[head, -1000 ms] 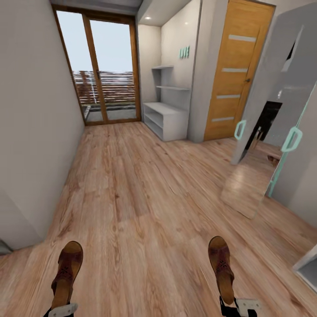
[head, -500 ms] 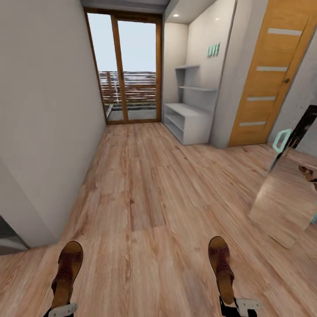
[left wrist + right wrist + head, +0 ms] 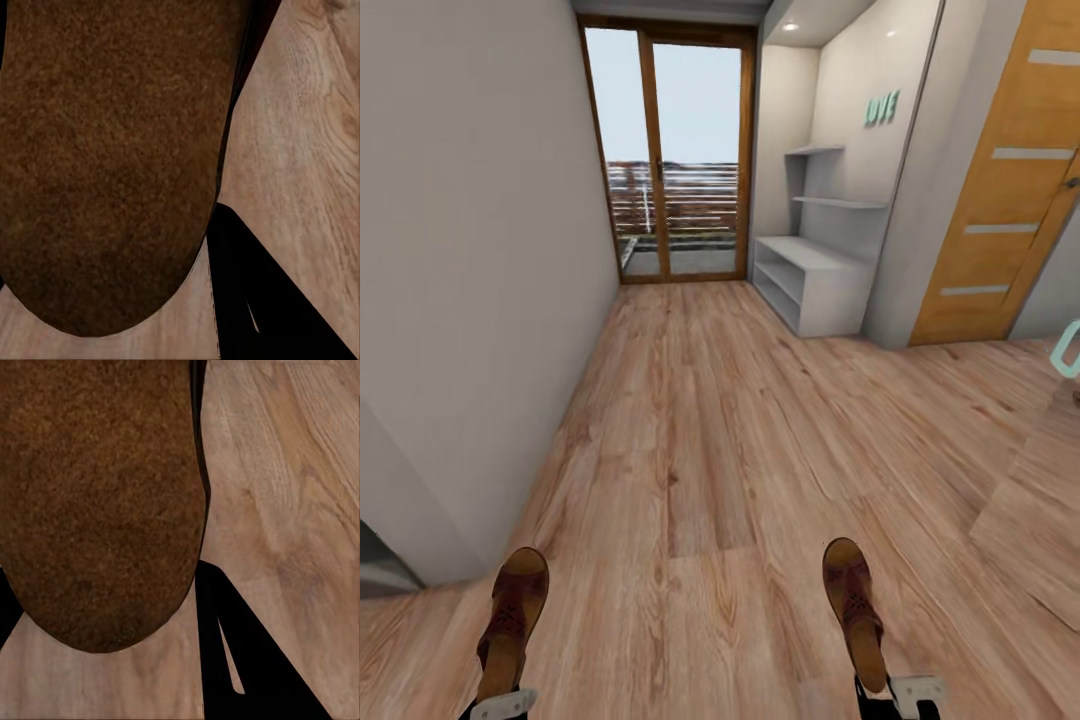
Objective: Pick up the two gym shoes and the two sandals from the corridor floor and place them onto the hallstand (shoe rack) in the corridor, making sure they are on the rack and not on the floor. Arrange them so the two gym shoes are next to each other and the two sandals are next to each other.
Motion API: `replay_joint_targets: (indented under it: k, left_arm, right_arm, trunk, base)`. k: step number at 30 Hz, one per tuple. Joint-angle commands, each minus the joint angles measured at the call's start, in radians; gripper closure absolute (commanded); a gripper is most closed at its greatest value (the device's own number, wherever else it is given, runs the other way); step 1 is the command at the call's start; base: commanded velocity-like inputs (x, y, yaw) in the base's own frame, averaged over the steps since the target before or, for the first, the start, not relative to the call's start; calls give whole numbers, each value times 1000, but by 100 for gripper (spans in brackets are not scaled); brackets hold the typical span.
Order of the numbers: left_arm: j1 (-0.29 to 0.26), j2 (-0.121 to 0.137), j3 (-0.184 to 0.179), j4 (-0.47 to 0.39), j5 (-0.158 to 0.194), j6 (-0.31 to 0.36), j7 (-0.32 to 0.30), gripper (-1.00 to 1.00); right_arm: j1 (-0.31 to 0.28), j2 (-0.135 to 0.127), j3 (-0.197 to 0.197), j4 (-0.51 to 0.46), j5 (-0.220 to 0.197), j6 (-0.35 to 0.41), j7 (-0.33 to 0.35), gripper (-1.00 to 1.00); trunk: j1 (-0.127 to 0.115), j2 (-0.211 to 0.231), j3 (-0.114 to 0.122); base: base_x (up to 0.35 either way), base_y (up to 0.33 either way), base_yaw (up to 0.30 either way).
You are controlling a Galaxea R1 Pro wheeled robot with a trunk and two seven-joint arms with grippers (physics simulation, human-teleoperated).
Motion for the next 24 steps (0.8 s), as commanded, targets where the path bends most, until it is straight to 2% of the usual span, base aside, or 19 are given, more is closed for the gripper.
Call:
replay_joint_targets:
  k: [1,3,6,24]
  left_arm:
    - [-1,0,0,1,6,-2,-6,100]
    - [-1,0,0,1,6,-2,-6,100]
    - [-1,0,0,1,6,-2,-6,100]
    - [-1,0,0,1,7,-2,-5,100]
  right_arm:
    - [-1,0,-7,1,28,-2,-3,100]
    - [-1,0,-7,1,61,-2,-5,100]
    - [-1,0,-8,1,71,-2,-7,100]
    - [-2,0,-17,2,71,-1,-11,100]
  trunk:
    - [0,0,-1]
    - [0,0,-1]
    - [0,0,-1]
    - [0,0,-1]
  base:
    - [339,0,3]
    - [339,0,1]
    - [339,0,1]
    - [339,0,0]
